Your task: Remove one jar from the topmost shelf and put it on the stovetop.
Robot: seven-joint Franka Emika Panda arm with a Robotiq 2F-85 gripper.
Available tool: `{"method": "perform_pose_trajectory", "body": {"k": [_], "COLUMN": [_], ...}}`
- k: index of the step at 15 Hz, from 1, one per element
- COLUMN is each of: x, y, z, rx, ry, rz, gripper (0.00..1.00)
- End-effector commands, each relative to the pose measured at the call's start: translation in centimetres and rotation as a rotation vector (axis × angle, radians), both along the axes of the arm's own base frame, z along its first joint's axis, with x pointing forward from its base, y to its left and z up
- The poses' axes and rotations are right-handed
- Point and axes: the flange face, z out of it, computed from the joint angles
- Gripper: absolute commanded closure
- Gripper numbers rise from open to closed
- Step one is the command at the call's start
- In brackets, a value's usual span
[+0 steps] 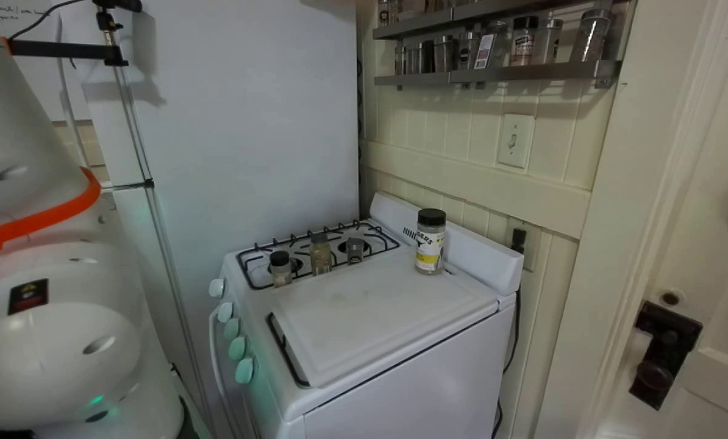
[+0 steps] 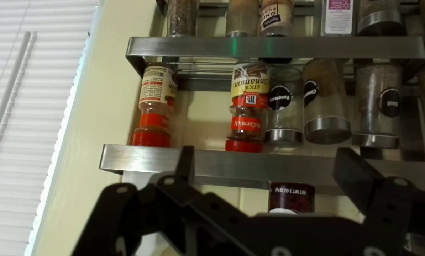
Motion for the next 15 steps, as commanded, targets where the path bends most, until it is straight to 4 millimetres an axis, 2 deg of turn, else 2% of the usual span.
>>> {"method": "perform_pose_trajectory", "body": {"k": [1, 7, 15], "x": [0.8, 3.0, 5.7], "y": [-0.2, -0.6, -1.1], "z": [0.7, 3.2, 3.1], "rx": [0.007, -0.007, 0.027], "ry": [-0.042, -0.229, -0.406], "rz": [0.013, 0.064, 0.133], "gripper": [0.00, 0.00, 0.00]}}
